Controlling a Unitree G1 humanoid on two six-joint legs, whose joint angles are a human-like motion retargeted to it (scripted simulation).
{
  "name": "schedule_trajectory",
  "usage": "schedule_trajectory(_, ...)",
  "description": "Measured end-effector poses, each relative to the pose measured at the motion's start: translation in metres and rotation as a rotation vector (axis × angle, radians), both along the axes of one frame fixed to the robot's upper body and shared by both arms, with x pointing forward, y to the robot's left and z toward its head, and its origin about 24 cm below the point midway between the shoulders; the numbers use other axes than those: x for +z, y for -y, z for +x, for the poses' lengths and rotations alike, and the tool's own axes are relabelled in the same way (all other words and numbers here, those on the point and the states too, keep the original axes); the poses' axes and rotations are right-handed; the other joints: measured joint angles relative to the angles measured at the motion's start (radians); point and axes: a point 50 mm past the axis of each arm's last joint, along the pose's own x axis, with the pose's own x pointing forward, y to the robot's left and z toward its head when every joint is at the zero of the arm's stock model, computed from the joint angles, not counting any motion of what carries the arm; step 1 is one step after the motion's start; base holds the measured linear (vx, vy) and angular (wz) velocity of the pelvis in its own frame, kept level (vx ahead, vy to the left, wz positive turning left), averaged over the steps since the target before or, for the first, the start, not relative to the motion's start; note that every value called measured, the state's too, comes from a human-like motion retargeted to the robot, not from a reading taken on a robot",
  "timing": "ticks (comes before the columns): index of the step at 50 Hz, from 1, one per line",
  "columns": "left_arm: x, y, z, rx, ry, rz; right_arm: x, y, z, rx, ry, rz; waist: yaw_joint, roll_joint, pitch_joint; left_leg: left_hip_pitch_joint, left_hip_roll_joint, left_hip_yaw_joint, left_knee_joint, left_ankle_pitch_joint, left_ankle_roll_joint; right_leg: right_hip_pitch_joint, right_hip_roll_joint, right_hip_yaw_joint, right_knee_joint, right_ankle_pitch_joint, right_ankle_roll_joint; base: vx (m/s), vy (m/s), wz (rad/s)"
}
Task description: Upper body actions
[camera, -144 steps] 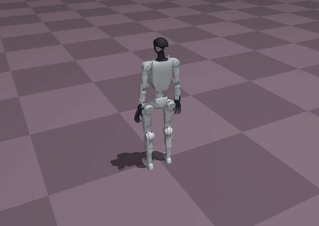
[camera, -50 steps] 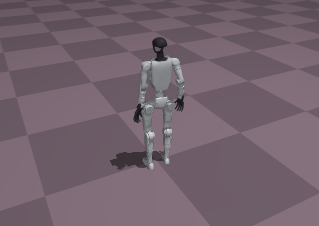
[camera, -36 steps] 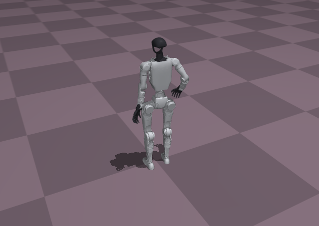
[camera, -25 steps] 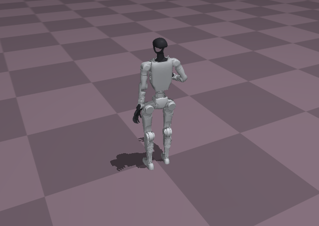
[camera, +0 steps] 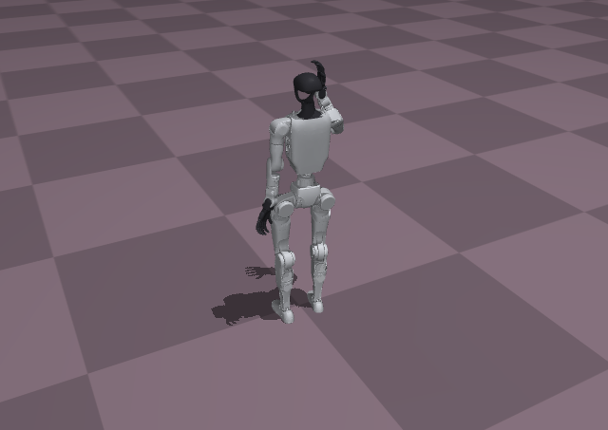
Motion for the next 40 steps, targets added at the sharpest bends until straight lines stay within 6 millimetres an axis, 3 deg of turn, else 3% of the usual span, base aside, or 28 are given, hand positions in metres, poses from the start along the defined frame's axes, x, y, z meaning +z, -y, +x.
schedule_trajectory(7,0.002,-0.008,-0.006,0.019,-0.023,0.028,0.031,-0.01,-0.034,0.012,0.25,-0.005,0.009,-0.007,0.008,-0.001,-0.003,-0.004,0.001,0.001,0.001,0.002,-0.004,-0.005,0.0,-0.002,0.0,0.0,0.0,0.0)
schedule_trajectory(13,0.004,-0.012,-0.01,0.028,-0.035,0.045,0.045,-0.016,-0.049,0.037,0.354,-0.011,0.013,-0.016,0.015,0.0,-0.005,-0.007,0.001,0.002,0.002,0.005,-0.007,-0.007,0.001,-0.003,0.001,0.0,0.0,0.0)
schedule_trajectory(40,0.002,-0.008,0.002,0.019,0.001,0.018,0.055,-0.025,-0.063,-0.01,0.491,-0.007,0.01,-0.022,0.02,0.006,-0.002,0.002,0.0,-0.001,0.004,0.0,-0.004,0.009,0.006,-0.002,0.003,0.0,0.0,0.0)
